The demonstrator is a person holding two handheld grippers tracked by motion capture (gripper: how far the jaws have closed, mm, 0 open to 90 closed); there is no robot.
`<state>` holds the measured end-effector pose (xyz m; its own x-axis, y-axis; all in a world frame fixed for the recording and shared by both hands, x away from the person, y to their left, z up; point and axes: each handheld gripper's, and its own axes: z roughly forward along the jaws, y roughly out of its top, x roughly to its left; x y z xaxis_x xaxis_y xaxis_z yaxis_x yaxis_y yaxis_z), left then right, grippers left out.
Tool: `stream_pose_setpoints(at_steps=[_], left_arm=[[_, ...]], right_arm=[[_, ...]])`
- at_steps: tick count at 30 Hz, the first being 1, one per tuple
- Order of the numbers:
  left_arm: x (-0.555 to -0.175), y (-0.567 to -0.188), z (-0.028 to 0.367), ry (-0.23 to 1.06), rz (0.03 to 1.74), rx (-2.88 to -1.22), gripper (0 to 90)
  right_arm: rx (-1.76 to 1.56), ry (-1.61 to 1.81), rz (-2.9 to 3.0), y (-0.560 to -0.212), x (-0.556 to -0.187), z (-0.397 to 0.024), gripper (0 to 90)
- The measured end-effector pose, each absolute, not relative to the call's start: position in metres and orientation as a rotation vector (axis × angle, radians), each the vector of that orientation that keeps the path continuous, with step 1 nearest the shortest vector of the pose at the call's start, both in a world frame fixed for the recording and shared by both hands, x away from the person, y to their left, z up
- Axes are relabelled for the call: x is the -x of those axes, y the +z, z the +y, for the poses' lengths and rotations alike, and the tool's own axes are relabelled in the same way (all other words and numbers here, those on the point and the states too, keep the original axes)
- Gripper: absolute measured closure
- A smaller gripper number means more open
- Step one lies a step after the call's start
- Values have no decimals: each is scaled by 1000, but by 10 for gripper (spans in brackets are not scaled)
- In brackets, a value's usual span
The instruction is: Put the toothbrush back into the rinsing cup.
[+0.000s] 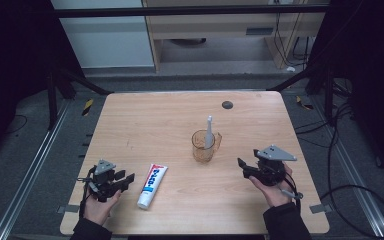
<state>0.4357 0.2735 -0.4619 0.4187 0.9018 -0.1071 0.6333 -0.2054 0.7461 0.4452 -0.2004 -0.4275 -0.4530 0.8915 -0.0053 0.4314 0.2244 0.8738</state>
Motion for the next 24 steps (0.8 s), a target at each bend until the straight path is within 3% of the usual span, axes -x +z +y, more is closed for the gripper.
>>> stream_pose_setpoints(at_steps=[18, 24], left_arm=[[-444, -457, 238, 451, 1220, -2038, 343], [-448, -451, 225, 456, 1204, -2054, 292]], right_arm=[[-1300, 1067, 2024, -450, -440, -233, 336], [-1315, 1008, 2045, -453, -441, -231, 290]])
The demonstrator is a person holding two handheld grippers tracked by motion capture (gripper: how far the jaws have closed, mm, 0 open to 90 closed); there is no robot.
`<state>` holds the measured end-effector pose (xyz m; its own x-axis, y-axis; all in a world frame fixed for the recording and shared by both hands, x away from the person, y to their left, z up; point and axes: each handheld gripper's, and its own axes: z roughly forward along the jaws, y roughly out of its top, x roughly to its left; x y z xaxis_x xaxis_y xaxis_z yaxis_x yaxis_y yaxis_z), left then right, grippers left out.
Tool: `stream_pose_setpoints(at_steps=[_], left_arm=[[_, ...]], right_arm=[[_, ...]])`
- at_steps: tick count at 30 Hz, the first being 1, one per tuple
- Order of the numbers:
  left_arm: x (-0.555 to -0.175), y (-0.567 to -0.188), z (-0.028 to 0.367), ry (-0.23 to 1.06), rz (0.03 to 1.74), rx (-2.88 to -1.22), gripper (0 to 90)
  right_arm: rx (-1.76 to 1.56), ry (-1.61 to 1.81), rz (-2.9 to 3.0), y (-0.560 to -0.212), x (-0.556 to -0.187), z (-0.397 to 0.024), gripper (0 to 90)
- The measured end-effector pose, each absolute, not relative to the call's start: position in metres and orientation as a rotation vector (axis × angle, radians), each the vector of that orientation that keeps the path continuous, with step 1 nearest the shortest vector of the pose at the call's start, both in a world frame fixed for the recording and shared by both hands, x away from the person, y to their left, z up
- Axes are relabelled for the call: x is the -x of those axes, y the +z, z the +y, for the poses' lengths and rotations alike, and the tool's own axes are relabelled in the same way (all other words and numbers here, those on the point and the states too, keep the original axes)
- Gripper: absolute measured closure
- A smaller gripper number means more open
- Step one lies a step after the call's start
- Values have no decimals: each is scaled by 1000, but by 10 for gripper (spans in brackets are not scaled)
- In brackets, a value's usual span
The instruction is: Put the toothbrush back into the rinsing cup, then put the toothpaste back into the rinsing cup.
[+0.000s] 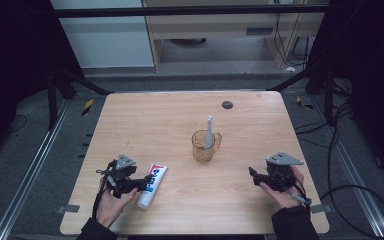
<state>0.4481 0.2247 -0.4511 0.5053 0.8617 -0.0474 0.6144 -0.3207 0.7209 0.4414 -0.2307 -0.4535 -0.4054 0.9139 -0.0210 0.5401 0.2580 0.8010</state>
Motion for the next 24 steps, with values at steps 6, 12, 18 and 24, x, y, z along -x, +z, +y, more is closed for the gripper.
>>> stream_pose_setpoints(at_steps=[6, 12, 18, 24], left_arm=[[-455, -446, 209, 471, 1181, -2084, 285], [-463, -442, 196, 499, 1167, -2120, 282], [-466, -440, 189, 510, 1167, -2142, 284], [-470, -445, 183, 507, 1183, -2187, 292]], right_arm=[[-1325, 1000, 2047, -454, -443, -231, 278], [-1337, 979, 2056, -456, -443, -232, 258], [-1345, 975, 2052, -457, -444, -232, 250], [-1352, 967, 2063, -458, -444, -232, 242]])
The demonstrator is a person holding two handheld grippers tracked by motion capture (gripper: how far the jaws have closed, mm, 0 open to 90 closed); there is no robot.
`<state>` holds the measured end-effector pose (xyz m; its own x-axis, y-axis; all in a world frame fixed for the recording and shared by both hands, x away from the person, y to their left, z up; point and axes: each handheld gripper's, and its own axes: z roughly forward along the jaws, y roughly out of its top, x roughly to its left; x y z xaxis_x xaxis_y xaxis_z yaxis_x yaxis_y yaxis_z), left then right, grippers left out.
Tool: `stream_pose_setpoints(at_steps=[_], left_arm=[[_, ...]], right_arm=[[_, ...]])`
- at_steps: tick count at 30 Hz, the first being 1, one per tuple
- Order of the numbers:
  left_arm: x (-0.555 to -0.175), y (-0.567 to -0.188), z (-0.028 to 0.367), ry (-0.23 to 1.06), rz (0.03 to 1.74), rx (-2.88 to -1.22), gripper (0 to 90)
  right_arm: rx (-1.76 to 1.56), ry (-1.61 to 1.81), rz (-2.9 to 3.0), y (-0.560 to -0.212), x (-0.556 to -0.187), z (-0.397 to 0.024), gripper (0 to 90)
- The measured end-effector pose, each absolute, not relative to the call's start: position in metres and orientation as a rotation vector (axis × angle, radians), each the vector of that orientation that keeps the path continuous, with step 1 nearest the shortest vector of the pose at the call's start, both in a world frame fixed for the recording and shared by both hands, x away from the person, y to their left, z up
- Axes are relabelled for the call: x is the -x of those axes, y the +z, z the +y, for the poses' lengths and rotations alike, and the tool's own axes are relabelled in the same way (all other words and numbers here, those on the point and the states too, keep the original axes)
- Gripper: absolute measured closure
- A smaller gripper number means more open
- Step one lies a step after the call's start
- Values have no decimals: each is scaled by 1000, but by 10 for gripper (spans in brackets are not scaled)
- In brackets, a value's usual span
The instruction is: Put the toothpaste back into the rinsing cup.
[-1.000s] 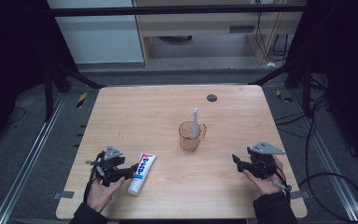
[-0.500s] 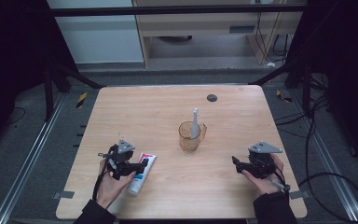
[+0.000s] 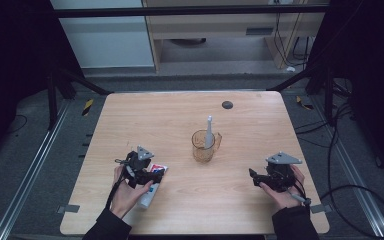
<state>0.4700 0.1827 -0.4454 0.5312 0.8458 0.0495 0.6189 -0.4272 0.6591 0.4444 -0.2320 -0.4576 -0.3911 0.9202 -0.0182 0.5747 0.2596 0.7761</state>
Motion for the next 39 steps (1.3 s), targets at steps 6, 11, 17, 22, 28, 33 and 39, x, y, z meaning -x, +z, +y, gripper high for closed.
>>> stream_pose_setpoints(at_steps=[6, 11, 17, 22, 28, 33, 39], left_arm=[[-472, -454, 183, 492, 1211, -2227, 299], [-472, -456, 184, 488, 1220, -2245, 299], [-471, -460, 184, 462, 1239, -2276, 302], [-472, -464, 183, 443, 1255, -2297, 300], [-474, -468, 183, 427, 1272, -2311, 299], [-475, -471, 183, 414, 1285, -2315, 297], [-477, -474, 182, 398, 1298, -2325, 295]], right_arm=[[-1357, 971, 2075, -459, -445, -233, 231], [-1366, 967, 2091, -460, -446, -230, 225], [-1373, 951, 2096, -461, -446, -231, 225], [-1376, 942, 2104, -462, -447, -229, 220], [-1383, 939, 2104, -462, -447, -231, 219], [-1389, 943, 2113, -462, -447, -230, 218], [-1385, 939, 2111, -463, -448, -231, 218]])
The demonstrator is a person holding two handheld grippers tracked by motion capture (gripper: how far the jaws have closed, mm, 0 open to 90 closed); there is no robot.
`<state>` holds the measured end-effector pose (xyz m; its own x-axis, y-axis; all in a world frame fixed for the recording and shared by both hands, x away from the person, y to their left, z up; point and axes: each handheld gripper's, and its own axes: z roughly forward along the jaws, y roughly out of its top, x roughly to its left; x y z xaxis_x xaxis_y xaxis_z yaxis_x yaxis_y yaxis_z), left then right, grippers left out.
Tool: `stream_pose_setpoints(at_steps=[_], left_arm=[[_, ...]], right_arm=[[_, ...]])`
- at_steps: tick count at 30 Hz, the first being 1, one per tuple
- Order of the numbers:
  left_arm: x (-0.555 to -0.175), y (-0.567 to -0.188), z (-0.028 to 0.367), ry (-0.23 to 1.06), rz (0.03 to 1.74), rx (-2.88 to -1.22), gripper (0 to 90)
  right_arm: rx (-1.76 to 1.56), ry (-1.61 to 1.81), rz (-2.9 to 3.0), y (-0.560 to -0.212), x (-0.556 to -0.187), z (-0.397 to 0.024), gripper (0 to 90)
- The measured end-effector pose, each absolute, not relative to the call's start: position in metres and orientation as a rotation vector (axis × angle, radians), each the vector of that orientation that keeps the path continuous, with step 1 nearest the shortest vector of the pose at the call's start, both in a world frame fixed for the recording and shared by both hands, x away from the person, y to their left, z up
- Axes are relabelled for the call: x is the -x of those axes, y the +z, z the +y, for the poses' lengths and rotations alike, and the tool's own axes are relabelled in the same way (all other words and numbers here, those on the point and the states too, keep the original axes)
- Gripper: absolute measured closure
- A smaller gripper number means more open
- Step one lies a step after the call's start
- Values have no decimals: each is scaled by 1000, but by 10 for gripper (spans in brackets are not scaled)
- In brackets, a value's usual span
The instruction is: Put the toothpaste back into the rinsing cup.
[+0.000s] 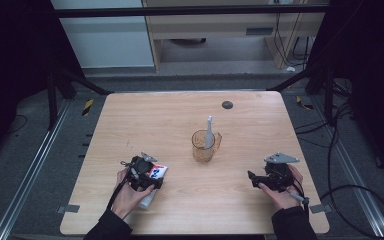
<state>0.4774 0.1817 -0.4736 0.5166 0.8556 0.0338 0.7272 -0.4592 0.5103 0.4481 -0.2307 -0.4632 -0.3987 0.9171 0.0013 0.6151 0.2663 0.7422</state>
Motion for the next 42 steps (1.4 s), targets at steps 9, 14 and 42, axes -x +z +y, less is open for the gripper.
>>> stream_pose_setpoints(at_steps=[9, 14, 42], left_arm=[[-481, -477, 181, 357, 1317, -2344, 311], [-482, -479, 181, 345, 1333, -2340, 315], [-473, -459, 190, 287, 1312, -2266, 669]], right_arm=[[-1391, 941, 2116, -464, -448, -230, 216], [-1390, 939, 2115, -464, -449, -230, 218], [-1422, 941, 2128, -465, -450, -233, 235]])
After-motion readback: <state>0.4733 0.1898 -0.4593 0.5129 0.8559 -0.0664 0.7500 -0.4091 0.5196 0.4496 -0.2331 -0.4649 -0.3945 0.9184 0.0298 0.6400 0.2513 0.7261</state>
